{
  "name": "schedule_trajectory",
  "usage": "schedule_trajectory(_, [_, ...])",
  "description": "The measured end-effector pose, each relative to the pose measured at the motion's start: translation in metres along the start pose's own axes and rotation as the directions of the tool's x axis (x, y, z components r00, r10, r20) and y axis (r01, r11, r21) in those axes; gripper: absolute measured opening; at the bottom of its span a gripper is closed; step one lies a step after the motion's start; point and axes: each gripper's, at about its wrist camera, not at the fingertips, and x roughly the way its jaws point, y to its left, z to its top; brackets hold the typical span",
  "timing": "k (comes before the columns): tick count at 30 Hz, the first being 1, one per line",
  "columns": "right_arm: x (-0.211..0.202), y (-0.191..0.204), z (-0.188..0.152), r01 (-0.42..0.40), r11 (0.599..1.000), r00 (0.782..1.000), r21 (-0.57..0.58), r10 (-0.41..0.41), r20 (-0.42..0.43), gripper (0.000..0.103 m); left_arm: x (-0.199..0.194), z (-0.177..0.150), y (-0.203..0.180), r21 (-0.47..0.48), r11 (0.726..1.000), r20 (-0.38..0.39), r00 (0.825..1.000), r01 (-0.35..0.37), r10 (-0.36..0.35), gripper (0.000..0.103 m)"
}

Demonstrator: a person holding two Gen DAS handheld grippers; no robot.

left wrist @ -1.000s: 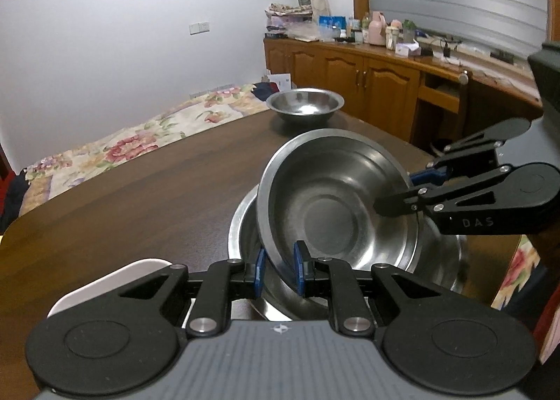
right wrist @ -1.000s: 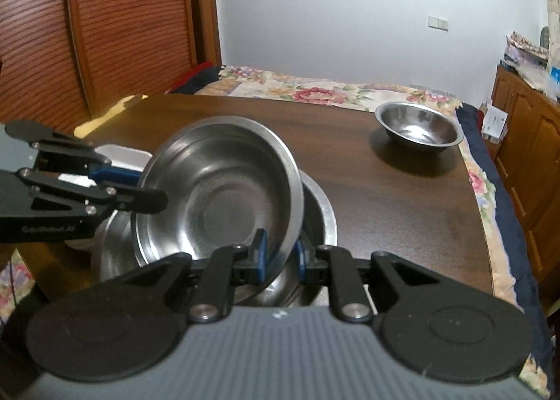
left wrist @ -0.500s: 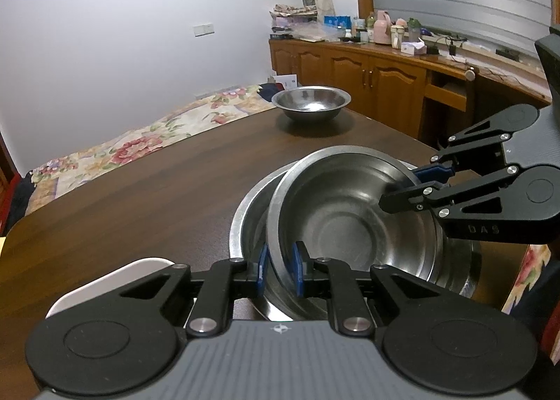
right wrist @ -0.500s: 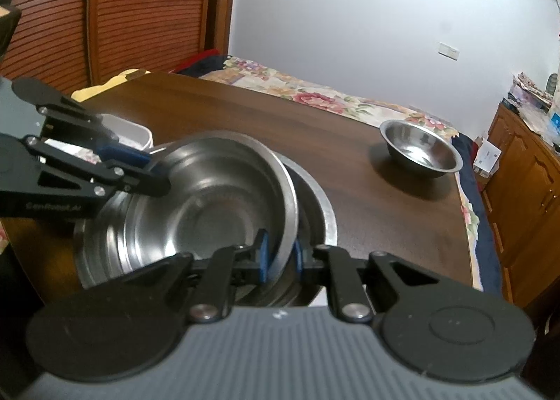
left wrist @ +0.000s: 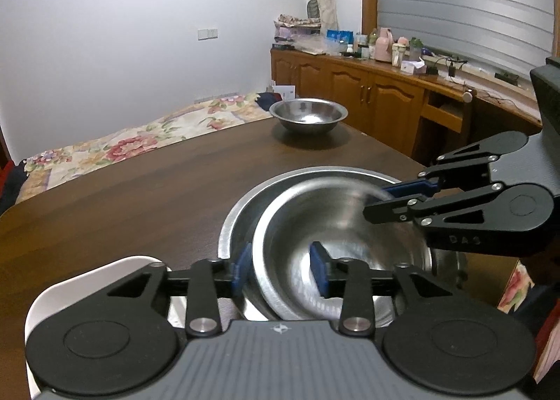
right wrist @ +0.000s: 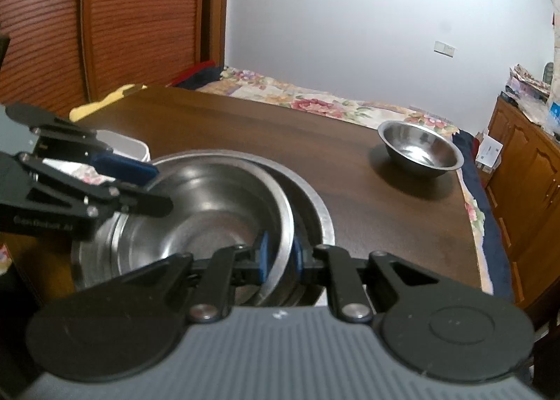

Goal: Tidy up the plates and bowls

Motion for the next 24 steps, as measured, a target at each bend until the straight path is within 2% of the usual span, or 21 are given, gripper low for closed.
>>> schedule_trajectory(7, [0.000, -0.002, 0.000, -0.002, 1.000, 1.000, 0.020, 0.002, 0.014, 0.017, -0.001, 0.001, -0.002, -0.013, 1.000, 0.016, 1.000, 0.004, -0.004, 0.053])
schedule_trajectory(13, [-0.007, -0.010, 0.002, -0.009, 0.997, 0.999, 0.074, 0.005, 0.047, 0.017, -0.007, 0.007, -0.001, -0.030, 1.000, 0.047, 0.999, 0.004, -0.003, 0.070])
schedule_trajectory(16, [-0.015, -0.014, 0.005, -0.005, 0.996, 0.997, 0.092, -0.003, 0.078, 0.024, -0.009, 0.013, 0.000, -0.043, 0.999, 0.064, 0.998, 0.005, -0.003, 0.075])
schedule_trajectory(20, [-0.024, -0.020, 0.009, 0.016, 0.994, 0.992, 0.112, -0.030, 0.123, 0.042, -0.011, 0.020, 0.000, -0.057, 0.998, 0.092, 0.996, -0.008, 0.013, 0.088])
schedule_trajectory(24, [-0.032, -0.025, 0.009, 0.059, 0.990, 0.983, 0.125, -0.080, 0.166, 0.044, -0.011, 0.028, 0.000, -0.068, 0.997, 0.113, 0.993, -0.022, 0.030, 0.091])
